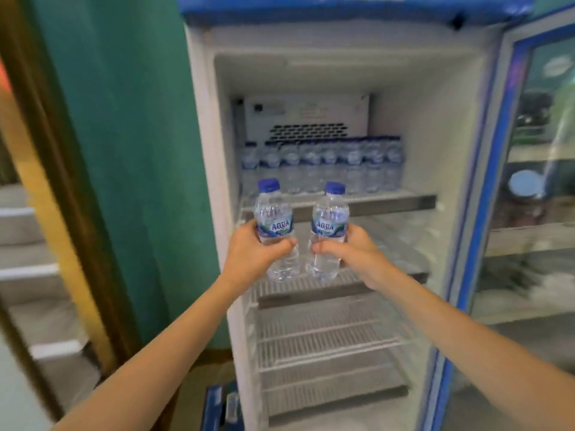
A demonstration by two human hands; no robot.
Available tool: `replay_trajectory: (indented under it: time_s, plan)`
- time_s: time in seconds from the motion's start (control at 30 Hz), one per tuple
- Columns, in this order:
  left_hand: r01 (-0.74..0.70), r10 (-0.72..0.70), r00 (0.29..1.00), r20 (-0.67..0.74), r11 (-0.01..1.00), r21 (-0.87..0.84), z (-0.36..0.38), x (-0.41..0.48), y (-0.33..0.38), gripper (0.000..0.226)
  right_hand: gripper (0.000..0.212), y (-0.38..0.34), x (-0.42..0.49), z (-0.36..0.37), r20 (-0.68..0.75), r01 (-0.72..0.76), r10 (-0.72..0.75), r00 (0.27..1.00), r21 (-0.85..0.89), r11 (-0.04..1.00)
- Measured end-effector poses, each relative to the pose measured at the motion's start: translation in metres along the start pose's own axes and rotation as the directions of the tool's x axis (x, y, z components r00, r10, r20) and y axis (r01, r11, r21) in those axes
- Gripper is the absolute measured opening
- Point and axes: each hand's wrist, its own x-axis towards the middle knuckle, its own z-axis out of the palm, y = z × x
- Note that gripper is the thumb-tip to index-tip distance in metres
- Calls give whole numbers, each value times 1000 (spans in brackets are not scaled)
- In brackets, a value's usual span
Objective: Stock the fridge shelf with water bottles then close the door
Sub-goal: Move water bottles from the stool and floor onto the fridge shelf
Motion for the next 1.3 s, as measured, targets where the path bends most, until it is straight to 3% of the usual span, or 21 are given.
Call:
replay_trajectory:
  time_s: [0.2,0.4,0.53,0.67,0.9,1.03,1.17,1.3]
  plan:
    - [-102,103,995,-13,993,54,36,102,35,32,41,-39,79,-66,-58,106,-107,993,-16,994]
    - [-21,21,1000,10,999,27,75,192,17,34,46,-33,179,-101,-62,93,-97,993,-68,993]
    - [35,-36,998,51,999,23,95,226,-5,47,51,-16,232,-103,12,64,-63,998,-172,983]
    - [82,-78,993,90,996,-46,105,255,-29,55,42,-2,269,-93,43,18,-8,999,-230,973]
    - [69,-53,986,160,993,-98,108,292,-63,53,46,18,294,-88,66,28,-19,998,-134,991]
    - [78,-49,982,182,985,-153,115,296,-74,54,47,14,291,-85,66,39,-26,997,-194,980]
    - [76,-80,981,176,997,27,120,290,-83,79,54,14,284,-78,31,114,-110,993,-330,937]
    - [76,-109,978,178,980,182,120,289,-84,78,73,16,280,-69,-66,127,-176,982,-458,880]
